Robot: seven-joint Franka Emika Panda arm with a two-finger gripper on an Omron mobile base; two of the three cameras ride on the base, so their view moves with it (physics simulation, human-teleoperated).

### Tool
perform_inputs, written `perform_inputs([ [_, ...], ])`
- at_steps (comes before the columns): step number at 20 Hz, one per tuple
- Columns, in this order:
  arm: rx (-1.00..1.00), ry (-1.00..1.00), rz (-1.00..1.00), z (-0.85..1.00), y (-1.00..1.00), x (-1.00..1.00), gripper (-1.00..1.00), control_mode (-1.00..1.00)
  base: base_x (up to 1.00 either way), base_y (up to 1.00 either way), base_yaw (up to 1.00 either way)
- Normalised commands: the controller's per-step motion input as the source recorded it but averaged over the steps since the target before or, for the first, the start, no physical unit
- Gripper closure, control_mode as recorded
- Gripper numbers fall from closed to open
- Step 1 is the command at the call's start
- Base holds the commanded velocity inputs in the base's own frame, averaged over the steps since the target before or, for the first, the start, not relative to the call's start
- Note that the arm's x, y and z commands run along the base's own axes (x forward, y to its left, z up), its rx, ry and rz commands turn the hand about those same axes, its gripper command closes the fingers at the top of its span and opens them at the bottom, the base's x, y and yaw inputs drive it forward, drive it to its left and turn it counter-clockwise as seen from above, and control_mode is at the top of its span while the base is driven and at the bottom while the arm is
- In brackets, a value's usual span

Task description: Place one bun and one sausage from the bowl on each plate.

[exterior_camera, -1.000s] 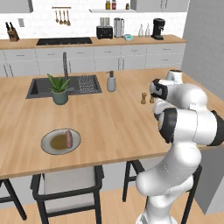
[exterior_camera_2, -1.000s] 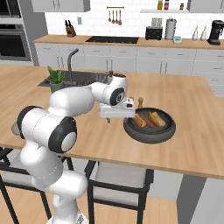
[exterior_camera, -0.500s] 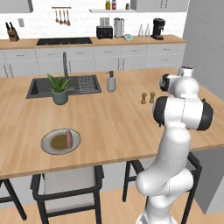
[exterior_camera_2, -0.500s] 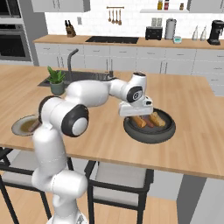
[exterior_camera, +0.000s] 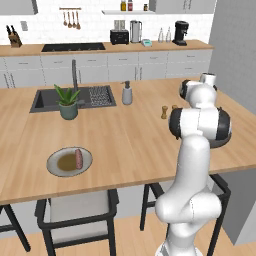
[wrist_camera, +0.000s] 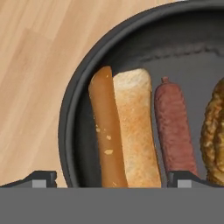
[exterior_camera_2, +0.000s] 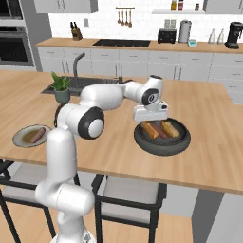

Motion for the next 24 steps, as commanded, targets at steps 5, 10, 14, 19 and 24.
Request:
perform_inputs([
  [5, 0.00, 0.00, 0.00, -0.30, 0.06, 0.00, -1.00, -1.00, 0.00, 0.00, 0.00],
  [10, 0.00, 0.00, 0.00, -0.25, 0.12, 0.00, -1.00, -1.00, 0.00, 0.00, 0.00],
  [14, 0.00, 0.00, 0.00, -0.12, 0.00, 0.00, -1.00, -1.00, 0.00, 0.00, 0.00],
  [19, 0.00, 0.00, 0.00, -0.15, 0.00, 0.00, -1.00, -1.00, 0.00, 0.00, 0.00],
  [24, 0.00, 0.00, 0.00, -0.21, 0.00, 0.00, -1.00, -1.00, 0.00, 0.00, 0.00],
])
